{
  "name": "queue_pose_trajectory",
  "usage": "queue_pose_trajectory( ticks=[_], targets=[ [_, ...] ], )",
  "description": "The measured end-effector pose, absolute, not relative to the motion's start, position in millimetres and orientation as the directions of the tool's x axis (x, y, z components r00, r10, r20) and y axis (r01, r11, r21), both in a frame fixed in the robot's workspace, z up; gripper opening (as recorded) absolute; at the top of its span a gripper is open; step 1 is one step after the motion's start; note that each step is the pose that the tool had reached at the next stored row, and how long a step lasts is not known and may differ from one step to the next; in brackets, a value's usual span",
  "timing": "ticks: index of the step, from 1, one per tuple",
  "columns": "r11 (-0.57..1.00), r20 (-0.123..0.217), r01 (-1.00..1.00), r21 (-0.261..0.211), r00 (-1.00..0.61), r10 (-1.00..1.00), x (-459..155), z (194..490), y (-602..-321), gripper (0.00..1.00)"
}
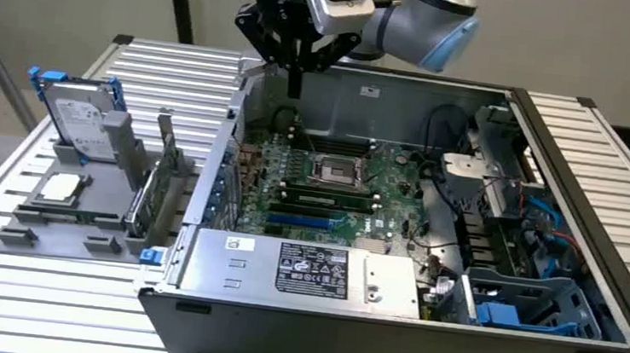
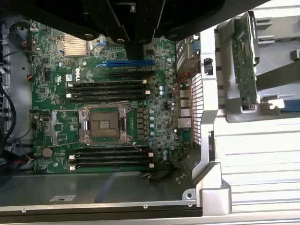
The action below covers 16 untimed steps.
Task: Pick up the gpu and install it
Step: 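Reach for the gpu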
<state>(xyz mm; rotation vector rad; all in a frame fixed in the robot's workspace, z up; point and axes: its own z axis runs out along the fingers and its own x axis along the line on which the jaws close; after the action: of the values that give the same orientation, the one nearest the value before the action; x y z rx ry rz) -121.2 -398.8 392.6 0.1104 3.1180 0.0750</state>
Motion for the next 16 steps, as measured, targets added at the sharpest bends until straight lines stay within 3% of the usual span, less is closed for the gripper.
queue_pose_trajectory(
  ticks=[16],
  targets=[
    [0.996, -0.019, 0.070, 0.049, -0.997, 0.071, -124.6, 392.7, -401.7, 0.11]
  ],
)
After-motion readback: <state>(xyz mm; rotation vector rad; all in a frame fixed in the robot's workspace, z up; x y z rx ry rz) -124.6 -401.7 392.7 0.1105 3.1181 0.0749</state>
